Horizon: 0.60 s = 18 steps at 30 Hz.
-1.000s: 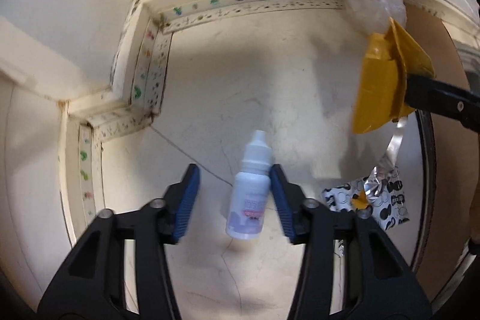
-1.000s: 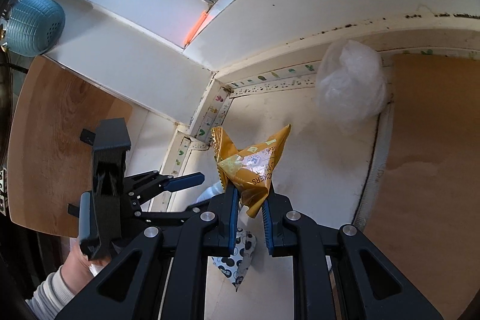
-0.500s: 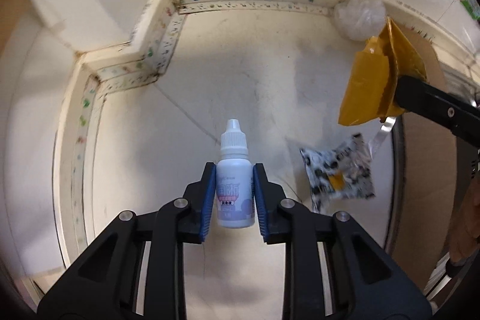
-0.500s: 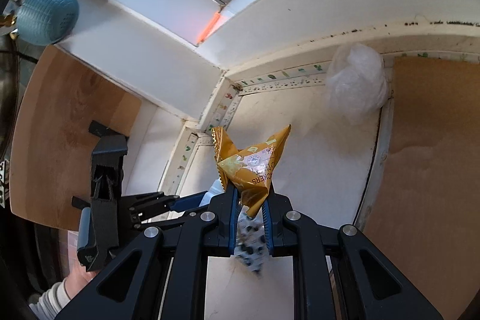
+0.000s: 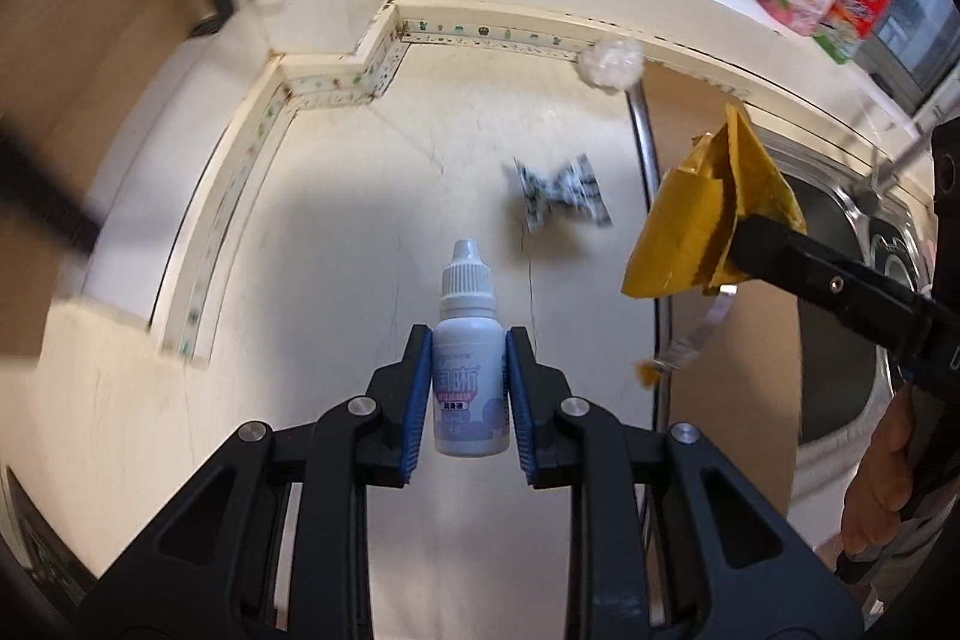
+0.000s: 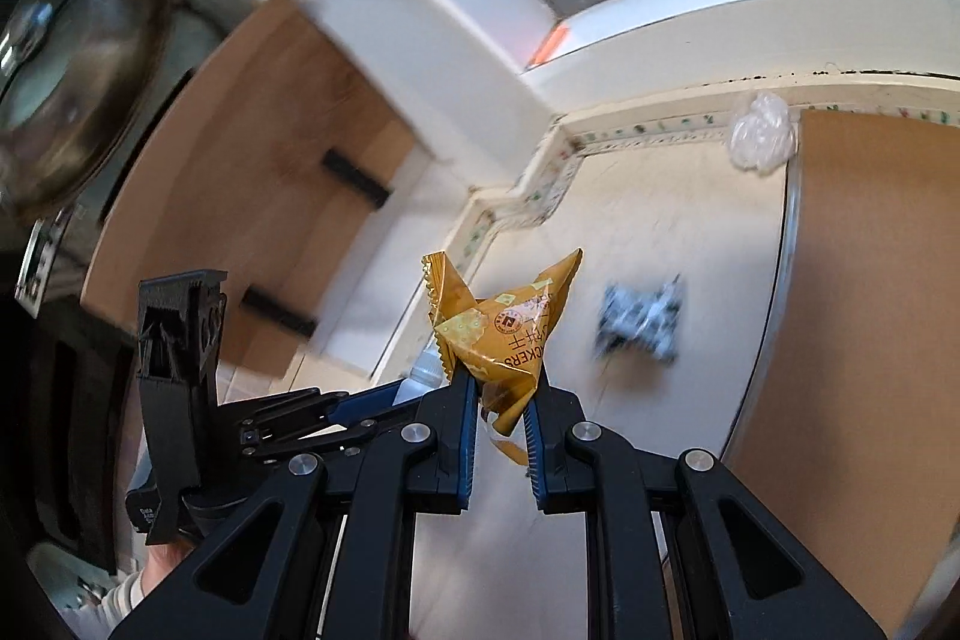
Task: Collect trash
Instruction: 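Carry the dropper bottle and yellow packet down over the bin with both grippers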
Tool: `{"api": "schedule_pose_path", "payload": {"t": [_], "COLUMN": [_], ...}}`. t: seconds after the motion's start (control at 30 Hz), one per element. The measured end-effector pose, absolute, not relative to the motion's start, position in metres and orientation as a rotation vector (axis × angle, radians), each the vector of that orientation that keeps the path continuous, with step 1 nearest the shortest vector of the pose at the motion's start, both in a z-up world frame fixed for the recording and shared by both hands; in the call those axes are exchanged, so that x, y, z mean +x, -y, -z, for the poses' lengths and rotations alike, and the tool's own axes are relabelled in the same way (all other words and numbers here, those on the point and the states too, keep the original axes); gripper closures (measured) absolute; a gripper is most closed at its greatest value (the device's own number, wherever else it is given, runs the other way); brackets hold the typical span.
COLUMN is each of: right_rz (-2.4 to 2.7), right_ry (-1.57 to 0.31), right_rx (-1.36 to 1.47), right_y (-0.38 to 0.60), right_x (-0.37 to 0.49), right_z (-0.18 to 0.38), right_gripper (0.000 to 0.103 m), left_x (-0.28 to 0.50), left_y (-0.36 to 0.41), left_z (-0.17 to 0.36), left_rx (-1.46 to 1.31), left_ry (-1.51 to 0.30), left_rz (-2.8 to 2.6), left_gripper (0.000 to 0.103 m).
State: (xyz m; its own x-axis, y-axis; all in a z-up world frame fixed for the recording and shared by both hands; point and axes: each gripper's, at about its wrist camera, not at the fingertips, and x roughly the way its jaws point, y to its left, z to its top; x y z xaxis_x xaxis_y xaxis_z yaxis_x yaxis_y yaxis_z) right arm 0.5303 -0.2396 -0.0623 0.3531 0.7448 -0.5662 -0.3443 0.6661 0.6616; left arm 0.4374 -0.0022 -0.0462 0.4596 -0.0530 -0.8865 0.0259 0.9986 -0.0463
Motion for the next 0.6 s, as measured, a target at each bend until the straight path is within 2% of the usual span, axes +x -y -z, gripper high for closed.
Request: {"api": "schedule_pose_path", "payload": {"t": [0.3, 0.6], "right_rz": [-0.731, -0.723], "right_ry": [-0.947, -0.993], "right_rx": [0.409, 0.331], "right_y": [0.205, 0.169], "right_x": [0.381, 0.242], "right_z": [0.043, 0.072], "right_gripper": [0.089, 0.089], "left_x": [0.298, 0.177], "left_y": [-0.014, -0.039], "left_z": [0.045, 0.074], "left_rx": [-0.072, -0.145], "left_ry": [-1.064, -1.043], "left_rz": [0.06, 0.038], "left_gripper": [0.082, 0.082]}}
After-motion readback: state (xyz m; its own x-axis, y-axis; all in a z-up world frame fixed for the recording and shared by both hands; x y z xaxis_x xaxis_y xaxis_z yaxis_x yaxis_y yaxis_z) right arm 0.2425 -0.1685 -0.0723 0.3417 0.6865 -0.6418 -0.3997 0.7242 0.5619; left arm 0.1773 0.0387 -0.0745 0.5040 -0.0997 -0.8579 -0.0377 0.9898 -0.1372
